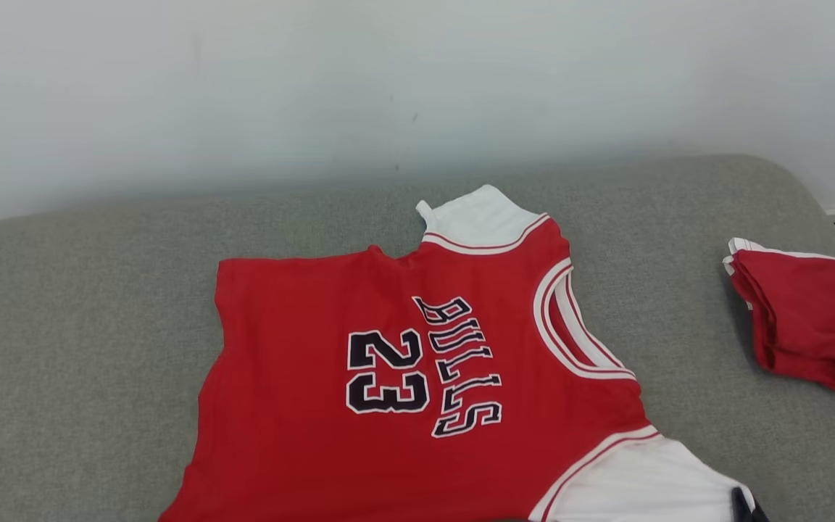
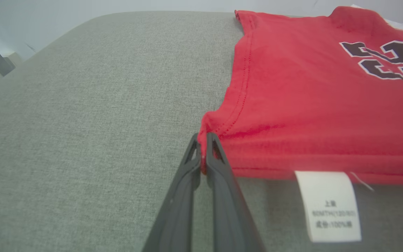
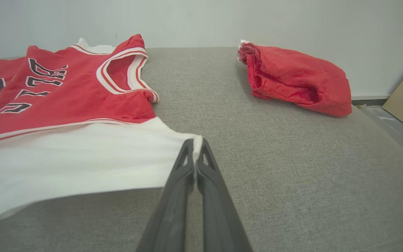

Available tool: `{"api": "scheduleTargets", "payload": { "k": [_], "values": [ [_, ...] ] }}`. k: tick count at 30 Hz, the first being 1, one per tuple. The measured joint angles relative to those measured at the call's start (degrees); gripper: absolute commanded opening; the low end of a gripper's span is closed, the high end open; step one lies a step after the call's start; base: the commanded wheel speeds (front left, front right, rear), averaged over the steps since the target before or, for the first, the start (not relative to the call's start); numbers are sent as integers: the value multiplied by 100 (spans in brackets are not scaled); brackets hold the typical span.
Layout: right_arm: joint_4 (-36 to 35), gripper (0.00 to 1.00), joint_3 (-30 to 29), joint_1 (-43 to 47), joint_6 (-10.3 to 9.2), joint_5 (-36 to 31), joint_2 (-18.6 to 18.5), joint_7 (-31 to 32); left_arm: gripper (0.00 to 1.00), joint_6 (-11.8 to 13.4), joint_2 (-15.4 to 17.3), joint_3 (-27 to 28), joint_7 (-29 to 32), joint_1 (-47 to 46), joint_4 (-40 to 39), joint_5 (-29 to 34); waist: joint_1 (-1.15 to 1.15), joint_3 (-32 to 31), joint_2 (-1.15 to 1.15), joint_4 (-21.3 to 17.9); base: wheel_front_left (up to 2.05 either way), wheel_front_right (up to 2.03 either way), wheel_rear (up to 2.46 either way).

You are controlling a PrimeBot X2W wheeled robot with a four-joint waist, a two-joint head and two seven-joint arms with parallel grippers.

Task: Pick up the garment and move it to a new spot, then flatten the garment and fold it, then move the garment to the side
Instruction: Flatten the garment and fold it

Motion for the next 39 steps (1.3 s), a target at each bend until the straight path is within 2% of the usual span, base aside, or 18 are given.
{"api": "scheduleTargets", "payload": {
  "k": [8, 14, 20, 26, 33, 39],
  "values": [
    [18, 0, 86, 271, 0, -11, -1, -1, 0, -48, -23, -138, 0, 248, 25, -8, 1, -154, 1, 25, 0, 0, 0],
    [-229, 0, 144, 102, -1, 27, -1, -1, 0, -101, -22, -263, 0, 226, -331, -64, 1, -115, 1, 109, 0, 0, 0],
    [-219, 0, 300, -485, -7, 75, -20, -2, 0, -216, -19, -357, 1, -255, -559, 21, 1, 51, 1, 200, 0, 0, 0],
    [327, 0, 454, -1512, -7, 63, -101, -2, 0, -349, -16, -486, 1, -956, -357, 158, 3, 433, 2, 274, 0, 0, 0],
    [790, 0, 428, -2347, -8, -64, -177, -3, 0, -300, -15, -431, 1, -1519, -116, 213, 3, 842, 2, 344, 0, 0, 0],
    [1085, 0, 304, -2705, -7, -149, -223, -2, 0, -265, -16, -417, 1, -1770, -14, 214, 3, 1073, 2, 405, 0, 0, 0]
  ]
}}
